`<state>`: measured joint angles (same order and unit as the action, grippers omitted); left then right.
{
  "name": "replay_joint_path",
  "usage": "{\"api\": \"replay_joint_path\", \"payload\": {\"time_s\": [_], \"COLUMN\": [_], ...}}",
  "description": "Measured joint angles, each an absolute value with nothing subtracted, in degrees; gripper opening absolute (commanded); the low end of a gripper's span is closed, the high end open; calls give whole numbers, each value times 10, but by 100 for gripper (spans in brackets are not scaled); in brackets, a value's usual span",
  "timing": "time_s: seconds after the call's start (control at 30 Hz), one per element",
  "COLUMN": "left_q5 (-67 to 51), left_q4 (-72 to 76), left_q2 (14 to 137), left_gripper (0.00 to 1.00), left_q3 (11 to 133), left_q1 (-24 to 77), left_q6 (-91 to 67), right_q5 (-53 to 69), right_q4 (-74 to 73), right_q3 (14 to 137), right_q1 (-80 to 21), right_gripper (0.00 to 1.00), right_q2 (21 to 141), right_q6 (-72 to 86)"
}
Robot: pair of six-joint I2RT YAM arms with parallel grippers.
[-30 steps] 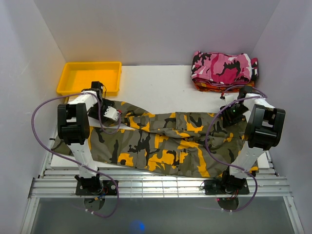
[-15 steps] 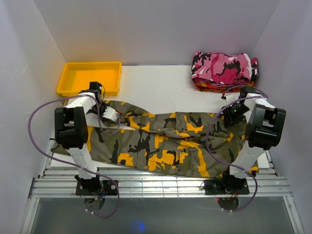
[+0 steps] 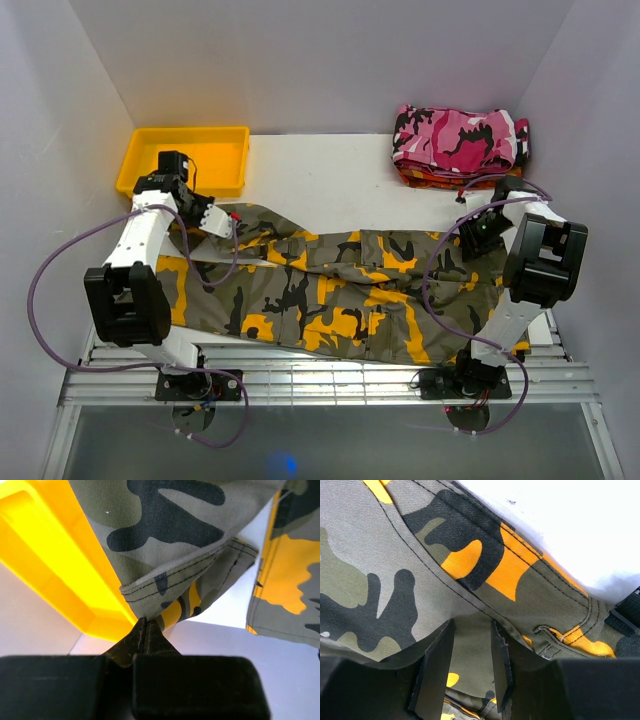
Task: Fold and stack the trousers
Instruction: Flatten the trousers out
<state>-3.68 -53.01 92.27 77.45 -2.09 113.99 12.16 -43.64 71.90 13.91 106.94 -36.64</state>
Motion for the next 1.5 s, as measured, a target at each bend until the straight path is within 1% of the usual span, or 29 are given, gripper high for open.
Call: {"api": "replay_joint_path", "payload": {"time_s": [0.13,0.37,0.47,0.6,0.67,0.77,0.83,0.87,0.9,0.97,1.0,1.07,1.17,1.23,1.33,1.5], "left_q5": [-52,-91,-100,-107,-110,-129,-148,-158,-167,-181,-185,-189,-196,-203,-215,-233], "left_q4": [-587,-705,-723,-745,-760,-770,-771,-764,-758,-742,-737,-729,-721,-715,-709,-687], "left_q2": [868,788,727,656,657,732,817,864,907,974,995,1016,1014,1013,1014,1014], "left_gripper": [0,0,0,0,0,0,0,0,0,0,0,0,0,0,0,0], "left_q3": [788,880,874,834,814,817,842,853,864,872,872,869,867,867,867,867], "left_q1": [-21,-21,-21,-21,-21,-21,-22,-22,-23,-24,-25,-27,-34,-44,-59,-78], "left_q6": [1140,1140,1140,1138,1120,1058,1017,999,983,959,950,937,927,920,908,878], "right_q5": [121,121,122,122,122,121,128,135,145,165,176,196,214,222,221,199], "right_q4": [-436,-436,-436,-436,-436,-437,-441,-449,-463,-492,-509,-533,-571,-583,-600,-602], "right_q3": [719,717,714,714,714,714,714,717,722,745,765,818,921,963,976,954], "right_q1": [139,142,145,146,146,146,147,147,147,147,146,140,117,91,38,-42], "right_gripper": [40,39,39,37,36,36,43,49,60,69,72,75,78,80,81,80], "right_q2": [1068,1052,1042,1032,1032,1032,1032,1032,1032,1032,1034,1037,1060,1078,1110,1182], "right_q6": [-369,-380,-384,-395,-397,-403,-413,-424,-435,-459,-473,-499,-532,-546,-562,-568]}}
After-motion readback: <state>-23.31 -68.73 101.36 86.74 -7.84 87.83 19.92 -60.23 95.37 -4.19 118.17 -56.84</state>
